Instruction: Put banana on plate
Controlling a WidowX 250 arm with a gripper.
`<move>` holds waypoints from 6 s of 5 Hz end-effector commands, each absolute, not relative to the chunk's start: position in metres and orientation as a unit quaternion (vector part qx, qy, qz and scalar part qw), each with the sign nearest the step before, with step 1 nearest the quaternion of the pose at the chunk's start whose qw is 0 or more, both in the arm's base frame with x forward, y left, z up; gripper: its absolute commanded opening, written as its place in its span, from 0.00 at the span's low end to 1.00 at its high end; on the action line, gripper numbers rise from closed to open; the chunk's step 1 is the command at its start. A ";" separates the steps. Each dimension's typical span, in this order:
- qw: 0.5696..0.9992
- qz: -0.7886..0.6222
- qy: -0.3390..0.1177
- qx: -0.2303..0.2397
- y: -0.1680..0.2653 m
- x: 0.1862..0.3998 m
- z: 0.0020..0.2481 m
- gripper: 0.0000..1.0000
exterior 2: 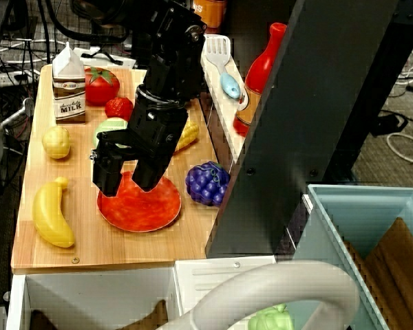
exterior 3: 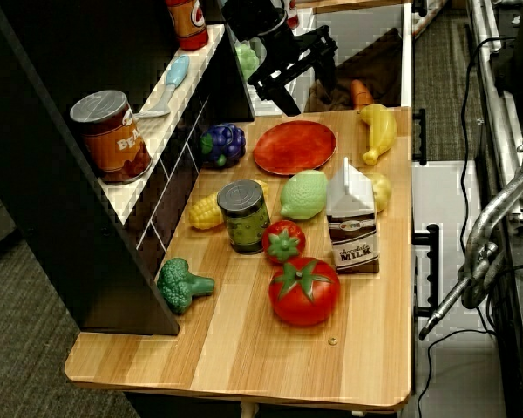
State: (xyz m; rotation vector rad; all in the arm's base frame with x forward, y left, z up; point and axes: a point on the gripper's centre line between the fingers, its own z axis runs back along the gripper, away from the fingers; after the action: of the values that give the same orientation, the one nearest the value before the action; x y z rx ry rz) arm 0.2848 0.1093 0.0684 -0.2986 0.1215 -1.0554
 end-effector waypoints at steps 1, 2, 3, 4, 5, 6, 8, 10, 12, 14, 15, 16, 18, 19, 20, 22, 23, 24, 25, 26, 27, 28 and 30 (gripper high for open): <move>0.852 -0.501 0.058 -0.142 0.109 0.285 0.068 1.00; 0.825 -0.552 0.035 -0.113 0.114 0.274 0.094 1.00; 0.798 -0.594 0.030 -0.103 0.116 0.252 0.113 1.00; 0.771 -0.629 0.030 -0.090 0.119 0.230 0.127 1.00; 0.761 -0.642 0.011 -0.092 0.129 0.207 0.129 1.00; 0.757 -0.648 0.001 -0.087 0.132 0.187 0.123 1.00; 0.759 -0.646 -0.012 -0.074 0.124 0.163 0.105 1.00; 0.763 -0.644 -0.008 -0.047 0.121 0.173 0.081 1.00; 0.773 -0.632 -0.016 -0.050 0.117 0.194 0.077 1.00; 0.780 -0.624 -0.008 -0.048 0.118 0.211 0.069 1.00; 0.782 -0.621 -0.012 -0.048 0.120 0.214 0.068 1.00; 0.779 -0.625 -0.009 -0.042 0.119 0.211 0.062 1.00; 0.776 -0.630 -0.009 -0.038 0.113 0.201 0.057 1.00; 0.778 -0.628 -0.016 -0.028 0.115 0.193 0.050 1.00; 0.778 -0.628 -0.010 -0.022 0.116 0.186 0.041 1.00; 0.783 -0.621 -0.001 -0.026 0.124 0.185 0.031 1.00; 0.788 -0.615 0.005 -0.028 0.130 0.184 0.025 1.00; 0.799 -0.600 -0.005 -0.031 0.135 0.183 0.020 0.21; 0.799 -0.601 -0.006 -0.023 0.139 0.187 0.024 0.00; 0.807 -0.590 -0.006 -0.040 0.143 0.195 0.039 0.00; 0.805 -0.589 -0.017 -0.069 0.136 0.200 0.076 0.00; 0.804 -0.588 -0.029 -0.081 0.129 0.208 0.102 0.00; 0.809 -0.578 0.003 -0.110 0.122 0.239 0.072 0.00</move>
State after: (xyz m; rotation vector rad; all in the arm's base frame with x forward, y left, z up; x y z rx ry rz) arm 0.2327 0.1142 0.0632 -0.2857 0.0255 -1.2255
